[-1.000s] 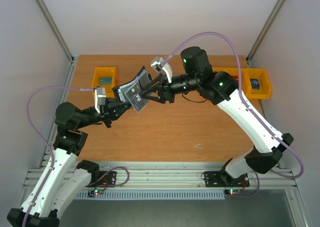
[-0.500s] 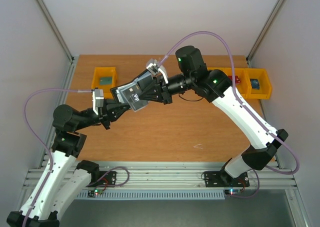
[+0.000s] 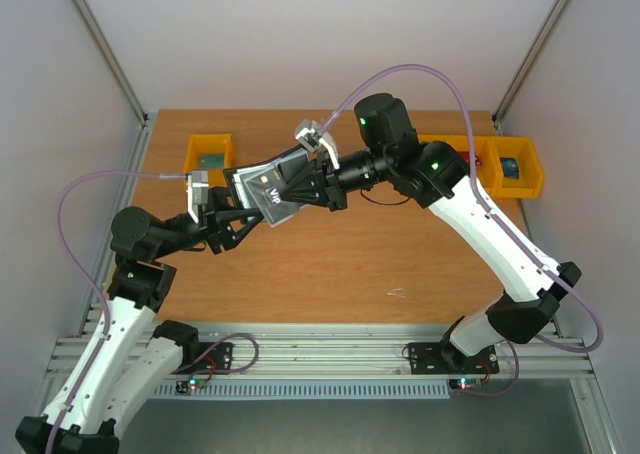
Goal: Take the credit cards out of the card holder
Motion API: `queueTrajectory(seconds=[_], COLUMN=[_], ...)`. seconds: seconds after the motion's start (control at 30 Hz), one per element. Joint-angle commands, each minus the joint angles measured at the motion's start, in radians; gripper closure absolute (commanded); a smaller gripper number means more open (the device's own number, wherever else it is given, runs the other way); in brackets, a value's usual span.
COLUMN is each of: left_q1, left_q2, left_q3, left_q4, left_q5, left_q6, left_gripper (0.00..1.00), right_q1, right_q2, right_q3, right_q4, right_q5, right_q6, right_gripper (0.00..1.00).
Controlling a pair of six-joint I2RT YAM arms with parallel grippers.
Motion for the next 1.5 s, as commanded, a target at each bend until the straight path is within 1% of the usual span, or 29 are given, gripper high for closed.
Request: queueTrajectory(seconds=[0.0, 0.2, 0.3, 0.37, 0.47, 0.57, 0.63, 0.67, 0.7, 0.73, 0.77, 0.8, 0.87, 0.97, 1.07, 1.2, 1.33, 1.47], left_q1=[-0.002, 0.010, 0.010, 0.008, -0.004, -0.015, -0.018, -0.019, -0.019, -0.019, -0.019, -0.020, -0.019, -0.019, -0.019, -0.019, -0.019, -0.019], left_q2=[0.003, 0.016, 0.022, 0.032, 0.045, 0.052, 0.051, 0.047, 0.045, 0.042, 0.040, 0.038, 0.032, 0.022, 0.022, 0.024, 0.027, 0.031], left_q3=[0.005, -0.010, -0.008, 0.002, 0.023, 0.034, 0.032, 0.031, 0.028, 0.025, 0.021, 0.019, 0.014, 0.003, -0.001, -0.002, -0.001, 0.002], left_q4=[0.096, 0.128, 0.131, 0.112, 0.071, 0.065, 0.054, 0.048, 0.045, 0.042, 0.041, 0.040, 0.039, 0.053, 0.068, 0.073, 0.072, 0.072], left_q5=[0.039, 0.073, 0.075, 0.062, 0.019, 0.017, 0.026, 0.025, 0.024, 0.019, 0.015, 0.017, 0.021, 0.025, 0.032, 0.039, 0.039, 0.038], left_q6=[-0.067, -0.111, -0.110, -0.101, -0.067, -0.058, -0.045, -0.031, -0.021, -0.015, -0.009, -0.005, 0.006, 0.010, 0.008, 0.013, 0.016, 0.016], left_gripper=[0.41, 0.33, 0.32, 0.35, 0.44, 0.54, 0.70, 0.81, 0.92, 0.99, 1.00, 1.00, 1.00, 1.00, 1.00, 1.00, 1.00, 1.00], right_q1=[-0.015, -0.025, -0.026, -0.025, -0.014, 0.015, 0.017, 0.016, 0.016, 0.016, 0.017, 0.014, 0.000, -0.027, -0.033, -0.033, -0.031, -0.029], right_q2=[-0.030, -0.042, -0.041, -0.033, -0.016, 0.002, 0.004, 0.003, 0.001, 0.001, 0.000, -0.001, -0.013, -0.055, -0.074, -0.070, -0.066, -0.060], right_q3=[-0.017, -0.010, 0.002, 0.007, -0.003, -0.003, -0.003, -0.004, -0.003, -0.002, -0.003, -0.003, -0.011, -0.046, -0.060, -0.066, -0.077, -0.079], right_q4=[0.006, -0.016, -0.028, -0.031, -0.008, 0.018, 0.037, 0.042, 0.040, 0.036, 0.027, 0.016, -0.010, -0.007, -0.013, -0.032, -0.020, -0.019], right_q5=[0.058, 0.070, 0.067, 0.056, 0.017, -0.015, -0.018, -0.013, -0.009, -0.007, -0.007, -0.004, 0.015, 0.049, 0.125, 0.194, 0.187, 0.180], right_q6=[0.008, -0.008, -0.014, -0.009, 0.006, -0.001, 0.003, 0.000, -0.004, -0.008, -0.013, -0.018, -0.025, -0.019, -0.033, -0.042, -0.038, -0.039], right_gripper=[0.99, 0.99, 0.99, 0.99, 0.99, 0.99, 0.99, 0.99, 0.98, 0.95, 0.87, 0.82, 0.76, 0.76, 0.76, 0.81, 0.82, 0.81])
